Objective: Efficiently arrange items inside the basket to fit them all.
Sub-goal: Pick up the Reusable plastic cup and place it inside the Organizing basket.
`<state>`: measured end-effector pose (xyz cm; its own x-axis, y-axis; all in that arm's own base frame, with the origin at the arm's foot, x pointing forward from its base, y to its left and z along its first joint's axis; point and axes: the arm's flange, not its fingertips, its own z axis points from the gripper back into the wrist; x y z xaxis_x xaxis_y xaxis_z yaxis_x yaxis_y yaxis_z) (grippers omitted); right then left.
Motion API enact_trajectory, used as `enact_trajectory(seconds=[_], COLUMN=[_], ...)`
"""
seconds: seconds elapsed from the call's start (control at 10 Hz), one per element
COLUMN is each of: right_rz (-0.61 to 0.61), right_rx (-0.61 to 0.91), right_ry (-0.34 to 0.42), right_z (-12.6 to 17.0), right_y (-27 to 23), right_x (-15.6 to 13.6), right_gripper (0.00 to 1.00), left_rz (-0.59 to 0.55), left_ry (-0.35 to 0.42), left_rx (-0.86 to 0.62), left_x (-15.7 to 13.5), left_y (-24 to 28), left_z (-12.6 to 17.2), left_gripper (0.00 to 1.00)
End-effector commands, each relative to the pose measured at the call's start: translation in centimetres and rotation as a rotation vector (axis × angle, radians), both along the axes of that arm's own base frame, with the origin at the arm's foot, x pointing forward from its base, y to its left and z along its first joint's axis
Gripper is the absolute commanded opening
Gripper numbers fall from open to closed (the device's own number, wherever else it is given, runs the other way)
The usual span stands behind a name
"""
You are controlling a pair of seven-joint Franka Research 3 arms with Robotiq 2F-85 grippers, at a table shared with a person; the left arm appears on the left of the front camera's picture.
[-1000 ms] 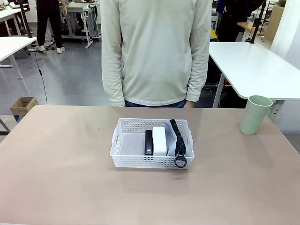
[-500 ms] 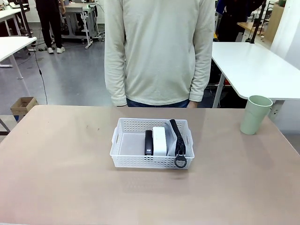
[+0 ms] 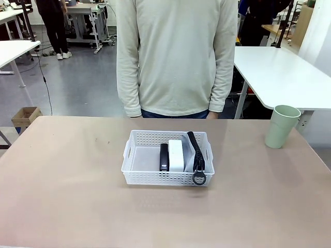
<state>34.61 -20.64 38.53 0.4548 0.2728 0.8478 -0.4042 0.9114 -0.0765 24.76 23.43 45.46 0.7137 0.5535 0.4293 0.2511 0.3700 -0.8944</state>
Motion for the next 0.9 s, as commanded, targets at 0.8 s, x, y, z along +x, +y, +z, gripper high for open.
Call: enact_trajectory(seconds=[0.8], right_rz=[0.274], right_rx=[-0.098], right_ry=[0.055], right_z=[-14.0], right_y=[1.3], right_x=[9.3], right_gripper=[1.00], left_rz=[-0.001], left_ry=[-0.033], left_rx=[-0.004], left_x=[0.0], left_y=[-0.2], left_z=[-0.1], left_gripper=[1.00])
